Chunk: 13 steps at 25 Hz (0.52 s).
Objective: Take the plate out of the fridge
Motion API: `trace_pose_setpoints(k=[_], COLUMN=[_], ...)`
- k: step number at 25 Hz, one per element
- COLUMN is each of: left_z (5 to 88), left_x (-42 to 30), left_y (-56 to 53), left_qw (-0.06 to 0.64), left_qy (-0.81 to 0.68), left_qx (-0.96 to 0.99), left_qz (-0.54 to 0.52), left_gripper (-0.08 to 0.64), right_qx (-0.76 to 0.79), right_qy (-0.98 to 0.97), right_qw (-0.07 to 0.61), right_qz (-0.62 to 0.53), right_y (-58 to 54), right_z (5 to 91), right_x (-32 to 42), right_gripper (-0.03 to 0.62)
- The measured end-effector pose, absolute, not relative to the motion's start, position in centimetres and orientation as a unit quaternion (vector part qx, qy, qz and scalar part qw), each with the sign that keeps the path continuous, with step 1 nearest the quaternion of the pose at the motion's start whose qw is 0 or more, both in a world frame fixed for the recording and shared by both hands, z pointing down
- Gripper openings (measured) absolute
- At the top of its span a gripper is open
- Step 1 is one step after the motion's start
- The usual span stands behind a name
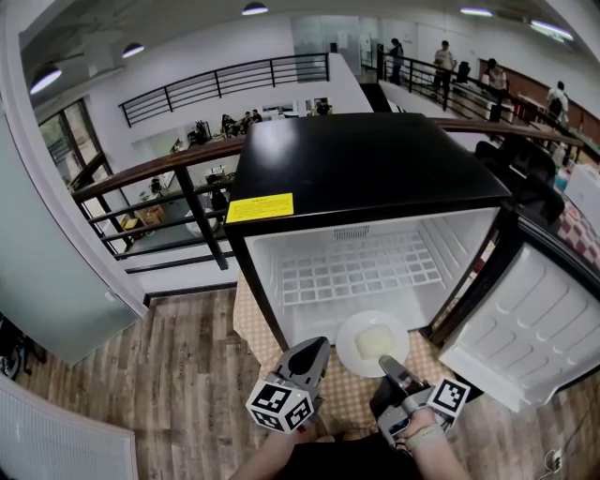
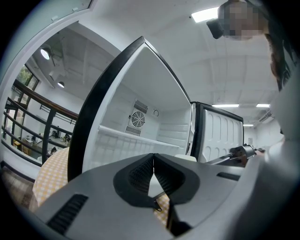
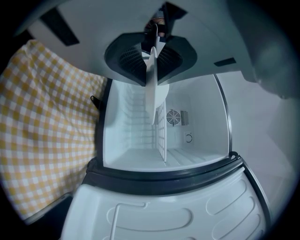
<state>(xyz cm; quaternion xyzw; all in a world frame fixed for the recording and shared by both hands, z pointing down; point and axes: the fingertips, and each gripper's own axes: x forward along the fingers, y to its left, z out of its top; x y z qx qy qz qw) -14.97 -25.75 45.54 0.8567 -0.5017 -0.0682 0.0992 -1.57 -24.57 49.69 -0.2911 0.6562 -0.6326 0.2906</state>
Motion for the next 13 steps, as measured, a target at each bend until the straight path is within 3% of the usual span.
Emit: trace_pose_setpoints(k=[13], left_z=[45.65], left_x=[-15.25], left_y=[-26.13], left_qw=[0.1], left_qy=[-0.504], left_qx=[0.855], left_qz=[-0.069], left_gripper=[0.009], right_qx=[-0.286], right_qy=[0.655], right_qw=[0.291], right_qz=[-0.636], right_y=[-24.85], right_z=[49.65], right_x=[-2.09], right_gripper=[0.06])
